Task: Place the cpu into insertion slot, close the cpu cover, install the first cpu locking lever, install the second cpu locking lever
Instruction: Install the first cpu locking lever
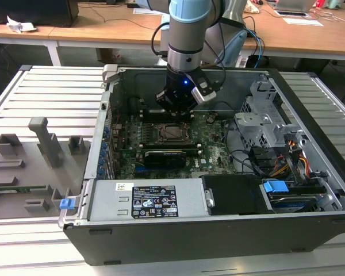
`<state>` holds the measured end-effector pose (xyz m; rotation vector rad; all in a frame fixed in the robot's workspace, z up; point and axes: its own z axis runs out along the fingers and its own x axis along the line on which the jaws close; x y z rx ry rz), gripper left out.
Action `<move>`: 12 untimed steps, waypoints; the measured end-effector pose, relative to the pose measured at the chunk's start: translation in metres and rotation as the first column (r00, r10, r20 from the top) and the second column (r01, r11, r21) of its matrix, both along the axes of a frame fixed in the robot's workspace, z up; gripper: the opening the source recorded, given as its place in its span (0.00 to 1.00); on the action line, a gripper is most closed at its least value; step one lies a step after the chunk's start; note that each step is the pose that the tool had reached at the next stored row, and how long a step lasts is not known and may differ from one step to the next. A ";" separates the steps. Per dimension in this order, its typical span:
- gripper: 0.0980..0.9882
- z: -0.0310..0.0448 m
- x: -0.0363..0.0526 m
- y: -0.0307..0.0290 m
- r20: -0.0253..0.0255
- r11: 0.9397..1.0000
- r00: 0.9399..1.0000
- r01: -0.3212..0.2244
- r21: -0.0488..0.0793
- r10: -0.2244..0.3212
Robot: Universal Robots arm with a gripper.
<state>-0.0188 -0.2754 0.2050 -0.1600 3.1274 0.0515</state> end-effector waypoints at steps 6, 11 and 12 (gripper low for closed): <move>0.01 0.0005 0.0002 0.0000 0.000 1.000 1.000 0.000 -0.002 0.000; 0.01 -0.0005 0.0005 0.0001 0.000 1.000 1.000 0.000 -0.008 0.000; 0.01 -0.0007 0.0006 0.0001 0.000 1.000 1.000 0.000 -0.008 0.000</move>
